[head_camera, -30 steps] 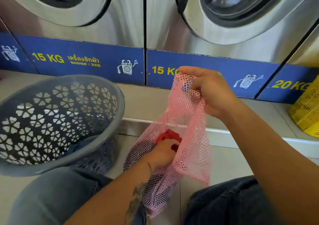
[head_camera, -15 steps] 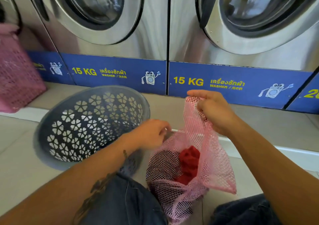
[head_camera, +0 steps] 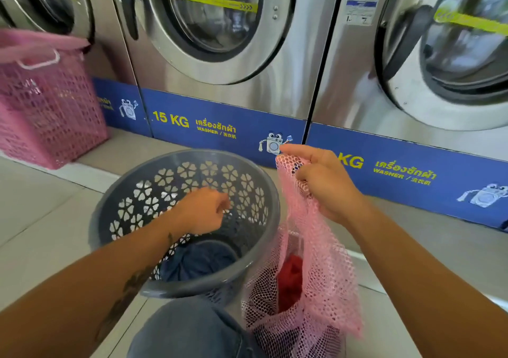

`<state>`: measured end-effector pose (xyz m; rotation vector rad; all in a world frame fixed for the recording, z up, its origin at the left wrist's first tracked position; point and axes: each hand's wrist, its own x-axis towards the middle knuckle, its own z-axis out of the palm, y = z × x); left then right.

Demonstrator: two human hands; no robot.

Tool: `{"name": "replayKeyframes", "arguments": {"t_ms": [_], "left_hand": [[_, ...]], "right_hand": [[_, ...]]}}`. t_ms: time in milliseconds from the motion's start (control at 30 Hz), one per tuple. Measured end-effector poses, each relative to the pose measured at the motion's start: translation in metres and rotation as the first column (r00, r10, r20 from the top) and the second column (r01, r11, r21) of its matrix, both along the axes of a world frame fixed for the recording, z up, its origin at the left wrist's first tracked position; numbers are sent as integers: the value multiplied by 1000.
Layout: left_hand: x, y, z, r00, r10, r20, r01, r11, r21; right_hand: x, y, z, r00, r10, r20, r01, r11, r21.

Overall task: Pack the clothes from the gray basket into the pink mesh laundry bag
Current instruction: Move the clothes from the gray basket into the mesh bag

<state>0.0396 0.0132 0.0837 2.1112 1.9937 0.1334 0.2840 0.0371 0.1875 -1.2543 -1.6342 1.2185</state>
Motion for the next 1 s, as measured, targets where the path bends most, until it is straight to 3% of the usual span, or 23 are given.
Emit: {"name": "replayKeyframes", "arguments": {"t_ms": [300,433,600,767,900,1000], "left_hand": [[-43,52,-88,966,-91,-241,-18,910,-415],[-47,78,-146,929,-217,-301,35,859,-511],[-41,84,-224,907,-299,-296,-2,701,-713],[-40,88,-271,896,-200,-396,-185,643,-743],[-34,74,-271,966,-107,-237,-104,678,-728],[-20,73,-253,966,-126,-227,-55,755,-654]], "right_hand": [[-64,23,-58,990,94,106,-86,993,-76],[-77,44,-81,989,131,68,-122,984,-129],[-69,60,-91,984,170,44,-159,969,-187],[-57,62,-102,980,187,62,-171,964,-203],[-55,64,-105,989,144,35,-134,970,-203],[-52,63,-99,991,133,16,-126,968,-216]]}}
